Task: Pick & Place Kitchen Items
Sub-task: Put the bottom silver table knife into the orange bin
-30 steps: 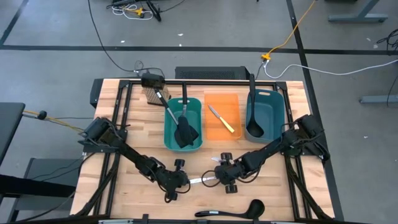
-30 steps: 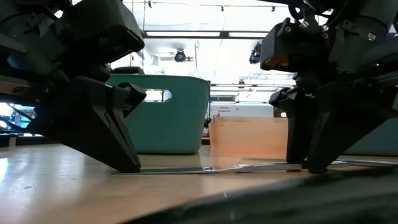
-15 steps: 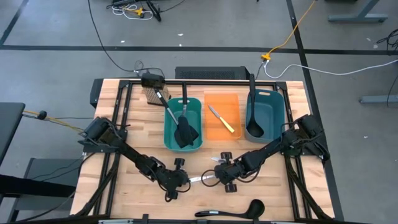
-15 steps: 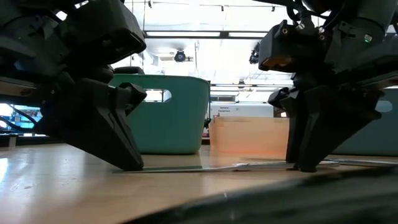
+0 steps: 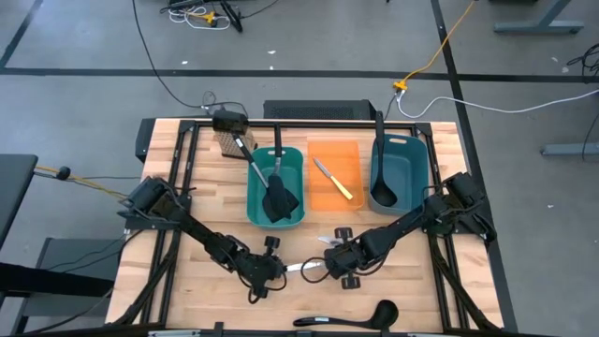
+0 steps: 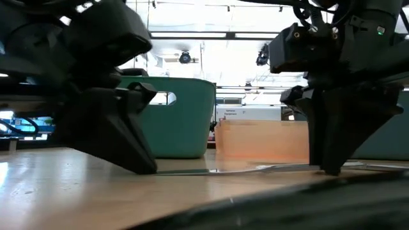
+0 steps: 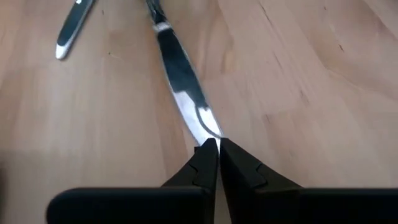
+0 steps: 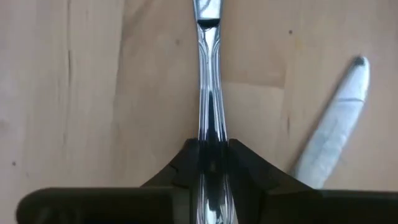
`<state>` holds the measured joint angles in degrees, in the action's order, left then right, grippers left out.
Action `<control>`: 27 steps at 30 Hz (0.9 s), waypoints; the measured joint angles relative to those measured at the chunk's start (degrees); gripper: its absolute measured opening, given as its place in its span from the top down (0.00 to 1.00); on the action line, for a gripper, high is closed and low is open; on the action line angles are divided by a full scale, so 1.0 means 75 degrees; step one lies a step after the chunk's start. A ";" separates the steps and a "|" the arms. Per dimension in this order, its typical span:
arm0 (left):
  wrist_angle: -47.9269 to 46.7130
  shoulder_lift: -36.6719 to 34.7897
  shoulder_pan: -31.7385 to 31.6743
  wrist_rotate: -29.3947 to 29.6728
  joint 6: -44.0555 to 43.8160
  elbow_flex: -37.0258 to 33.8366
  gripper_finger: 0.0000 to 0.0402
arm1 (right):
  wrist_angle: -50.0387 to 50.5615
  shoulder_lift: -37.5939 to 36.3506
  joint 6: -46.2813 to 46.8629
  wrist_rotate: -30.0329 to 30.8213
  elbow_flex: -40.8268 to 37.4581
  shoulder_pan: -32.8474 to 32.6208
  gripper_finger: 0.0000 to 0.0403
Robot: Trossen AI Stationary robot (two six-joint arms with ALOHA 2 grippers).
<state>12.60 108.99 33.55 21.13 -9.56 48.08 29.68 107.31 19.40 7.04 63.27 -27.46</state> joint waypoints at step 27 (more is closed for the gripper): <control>-0.2047 -0.3832 0.1013 0.2745 0.2257 -0.0186 0.99 | 0.1627 -0.2064 -0.0041 0.1919 0.0838 -0.0478 0.84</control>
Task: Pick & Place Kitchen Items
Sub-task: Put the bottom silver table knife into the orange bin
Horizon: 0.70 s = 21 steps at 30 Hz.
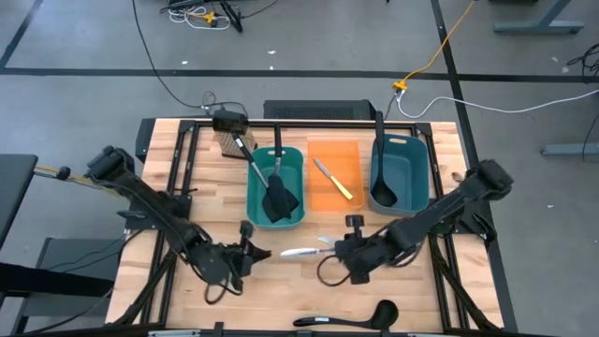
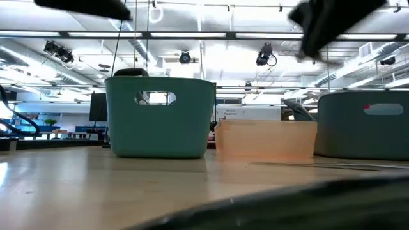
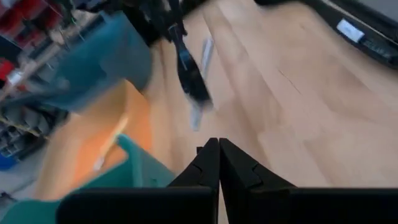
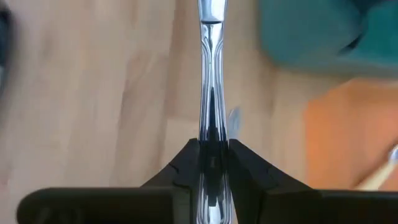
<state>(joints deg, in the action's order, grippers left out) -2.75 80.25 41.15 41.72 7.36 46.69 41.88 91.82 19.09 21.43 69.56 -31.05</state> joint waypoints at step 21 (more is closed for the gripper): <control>0.3863 -0.4500 -0.1267 0.0556 0.1013 -0.3552 0.95 | 0.0189 -0.2744 0.0079 0.2163 0.0015 0.2762 0.84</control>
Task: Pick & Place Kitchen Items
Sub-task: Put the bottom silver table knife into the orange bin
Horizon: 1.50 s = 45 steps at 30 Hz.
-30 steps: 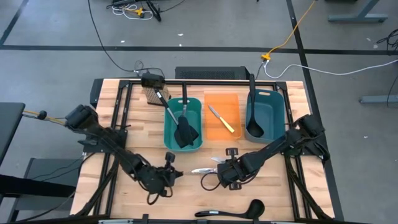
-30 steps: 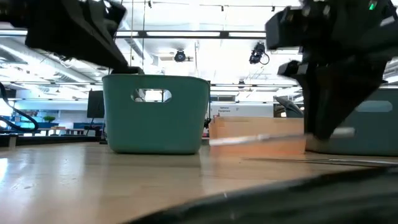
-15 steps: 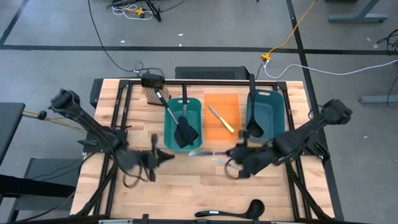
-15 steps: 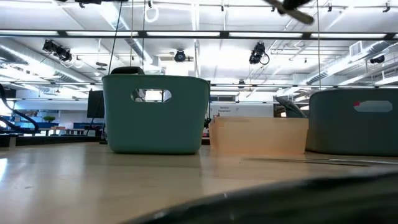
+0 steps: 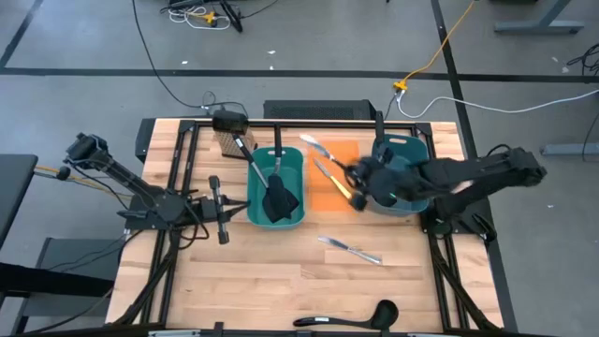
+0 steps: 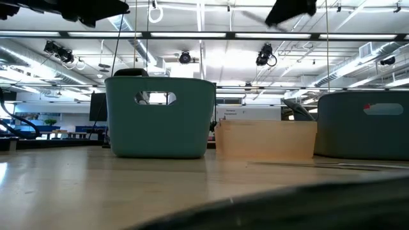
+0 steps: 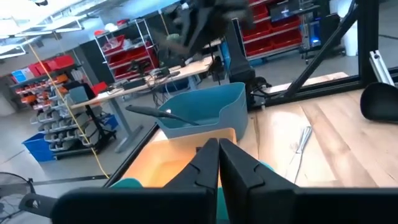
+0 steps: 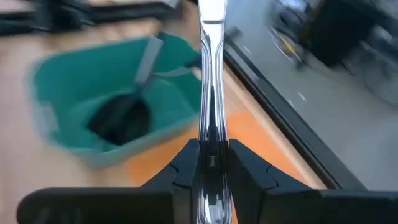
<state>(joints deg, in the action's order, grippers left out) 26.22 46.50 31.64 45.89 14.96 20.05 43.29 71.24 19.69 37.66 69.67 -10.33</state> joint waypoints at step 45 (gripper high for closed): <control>-0.0105 -0.0005 0.0005 -0.0093 0.0499 0.0012 0.97 | -0.1828 0.2996 0.2698 -0.2844 -0.2011 0.2959 0.84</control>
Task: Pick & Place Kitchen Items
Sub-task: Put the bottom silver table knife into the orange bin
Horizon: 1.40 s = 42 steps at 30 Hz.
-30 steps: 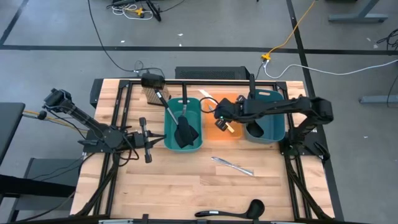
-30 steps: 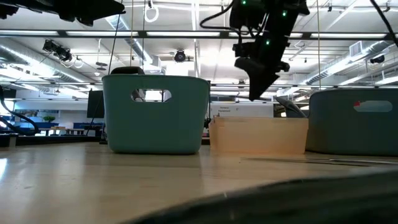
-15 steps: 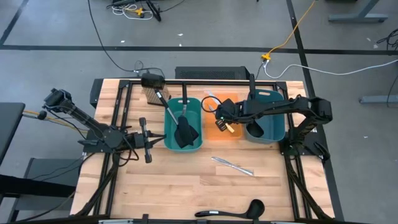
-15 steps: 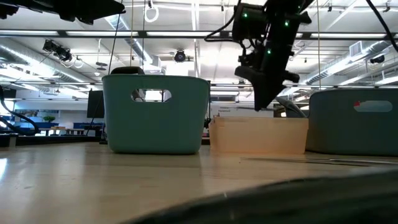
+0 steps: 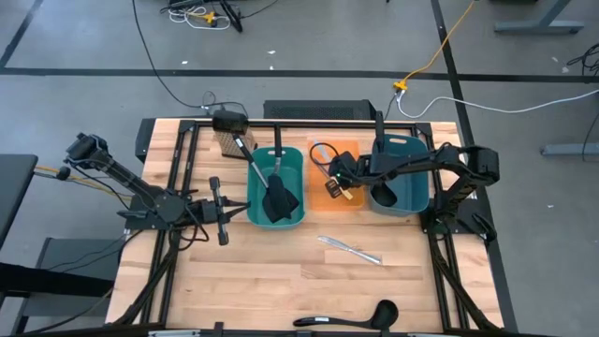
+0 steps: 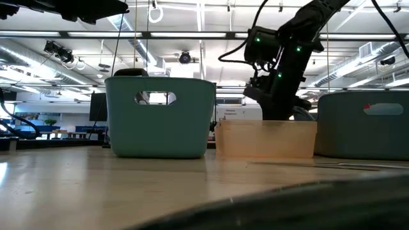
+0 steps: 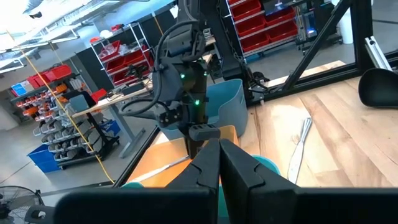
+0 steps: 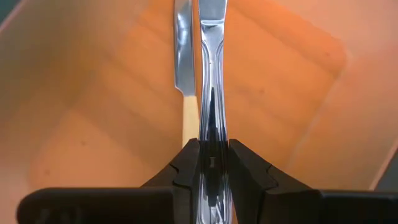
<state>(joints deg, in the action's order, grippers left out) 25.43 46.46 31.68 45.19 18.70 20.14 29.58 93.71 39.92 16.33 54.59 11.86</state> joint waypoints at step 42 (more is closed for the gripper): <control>0.0066 0.0000 -0.0002 0.0029 0.0159 0.0006 0.97 | -0.0210 -0.0001 -0.0173 -0.1091 -0.0431 0.0358 0.84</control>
<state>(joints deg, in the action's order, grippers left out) 25.92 46.46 31.66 45.41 19.89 20.18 28.01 93.70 38.62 8.14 51.35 14.55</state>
